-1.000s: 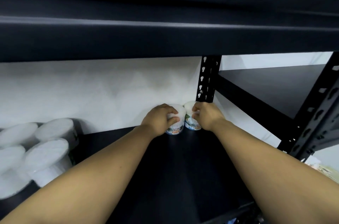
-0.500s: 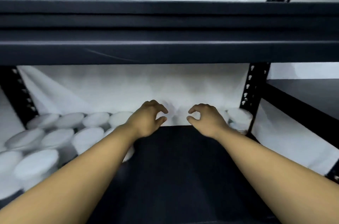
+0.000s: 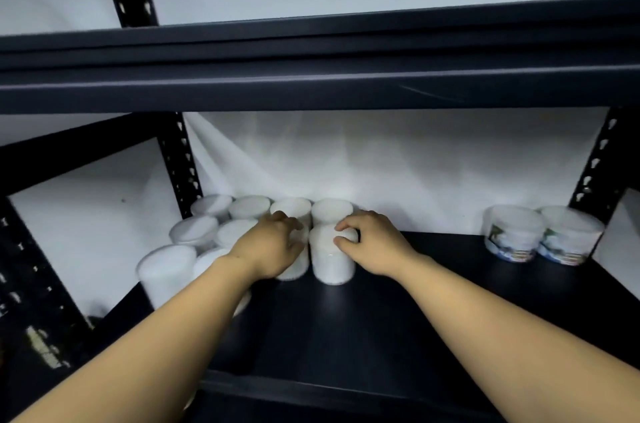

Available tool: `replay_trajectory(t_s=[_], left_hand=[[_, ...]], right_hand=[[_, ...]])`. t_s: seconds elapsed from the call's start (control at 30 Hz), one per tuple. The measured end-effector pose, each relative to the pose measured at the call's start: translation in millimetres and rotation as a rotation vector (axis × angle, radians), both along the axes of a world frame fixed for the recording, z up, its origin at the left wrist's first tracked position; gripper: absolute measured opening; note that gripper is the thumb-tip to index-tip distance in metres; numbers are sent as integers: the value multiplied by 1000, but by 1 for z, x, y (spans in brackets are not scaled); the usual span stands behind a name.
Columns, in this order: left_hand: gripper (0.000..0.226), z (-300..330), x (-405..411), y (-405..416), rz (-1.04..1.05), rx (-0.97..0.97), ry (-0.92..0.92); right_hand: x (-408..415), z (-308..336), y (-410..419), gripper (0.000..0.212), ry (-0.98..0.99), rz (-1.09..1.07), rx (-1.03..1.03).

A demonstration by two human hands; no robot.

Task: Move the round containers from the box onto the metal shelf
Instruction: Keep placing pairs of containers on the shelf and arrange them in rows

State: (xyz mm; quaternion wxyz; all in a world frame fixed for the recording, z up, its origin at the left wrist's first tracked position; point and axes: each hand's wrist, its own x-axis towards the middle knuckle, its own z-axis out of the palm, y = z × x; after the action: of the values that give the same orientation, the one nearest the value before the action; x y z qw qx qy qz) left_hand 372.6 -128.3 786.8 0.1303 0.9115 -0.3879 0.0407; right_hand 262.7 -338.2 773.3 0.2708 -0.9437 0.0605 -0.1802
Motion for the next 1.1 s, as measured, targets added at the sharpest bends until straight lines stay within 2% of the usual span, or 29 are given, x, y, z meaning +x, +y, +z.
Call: replay_trajectory(t_s=[0.1, 0.37, 0.63, 0.9, 1.1], left_hand=[[40, -9, 2, 8, -23, 67, 20], [51, -11, 1, 10, -60, 68, -1], [49, -25, -39, 18, -193, -87, -10], [46, -40, -102, 37, -339, -207, -31], [45, -50, -130, 43, -361, -296, -9]], right_hand=[[5, -8, 13, 26, 47, 14, 10], [-5, -8, 18, 22, 60, -8, 34], [-59, -20, 8, 17, -35, -47, -7], [-139, -40, 22, 15, -174, -102, 87], [-171, -45, 40, 15, -234, -142, 142]])
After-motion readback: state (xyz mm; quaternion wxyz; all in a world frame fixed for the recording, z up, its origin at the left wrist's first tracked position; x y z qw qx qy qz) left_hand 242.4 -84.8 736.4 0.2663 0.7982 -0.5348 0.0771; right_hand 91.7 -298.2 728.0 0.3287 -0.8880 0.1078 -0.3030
